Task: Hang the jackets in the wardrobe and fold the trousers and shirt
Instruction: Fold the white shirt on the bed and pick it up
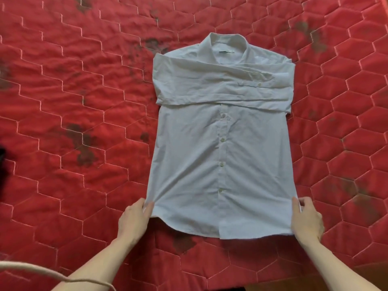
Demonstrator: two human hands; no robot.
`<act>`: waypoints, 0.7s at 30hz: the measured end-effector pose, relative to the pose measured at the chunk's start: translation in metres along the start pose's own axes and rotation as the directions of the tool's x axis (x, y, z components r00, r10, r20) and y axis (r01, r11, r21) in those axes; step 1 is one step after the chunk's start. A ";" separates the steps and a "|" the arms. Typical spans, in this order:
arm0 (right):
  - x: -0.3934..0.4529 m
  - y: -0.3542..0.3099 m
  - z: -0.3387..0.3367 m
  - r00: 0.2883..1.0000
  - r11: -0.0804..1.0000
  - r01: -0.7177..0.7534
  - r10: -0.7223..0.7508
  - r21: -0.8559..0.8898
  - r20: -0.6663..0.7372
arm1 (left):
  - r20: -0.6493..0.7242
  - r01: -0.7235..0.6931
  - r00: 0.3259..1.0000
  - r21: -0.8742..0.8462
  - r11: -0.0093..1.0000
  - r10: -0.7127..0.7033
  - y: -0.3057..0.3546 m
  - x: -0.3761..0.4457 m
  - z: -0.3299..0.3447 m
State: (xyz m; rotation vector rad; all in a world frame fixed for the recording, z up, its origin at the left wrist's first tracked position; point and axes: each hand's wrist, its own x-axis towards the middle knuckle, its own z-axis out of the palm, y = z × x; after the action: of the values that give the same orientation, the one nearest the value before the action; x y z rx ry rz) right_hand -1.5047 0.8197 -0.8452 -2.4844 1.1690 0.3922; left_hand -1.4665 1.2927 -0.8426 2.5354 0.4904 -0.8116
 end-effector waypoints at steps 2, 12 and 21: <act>-0.003 0.001 -0.001 1.000 1.000 -0.012 0.012 -0.001 0.009 | 0.059 0.006 0.998 0.097 0.995 -0.012 -0.005 -0.002 -0.002; -0.010 0.009 -0.024 0.986 0.993 0.115 -0.113 -0.011 0.124 | -0.050 -0.568 0.731 0.508 0.647 0.680 -0.006 0.009 -0.017; 0.000 0.044 -0.039 0.576 0.487 0.816 -0.640 -0.311 0.509 | 0.407 -0.716 0.531 0.685 0.136 0.744 0.013 0.034 -0.015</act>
State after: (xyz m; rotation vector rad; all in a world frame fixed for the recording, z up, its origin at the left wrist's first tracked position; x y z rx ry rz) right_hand -1.5356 0.7766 -0.8198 -2.8961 -0.2905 0.8994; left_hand -1.4279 1.2959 -0.8488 2.9498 -1.4701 -0.6085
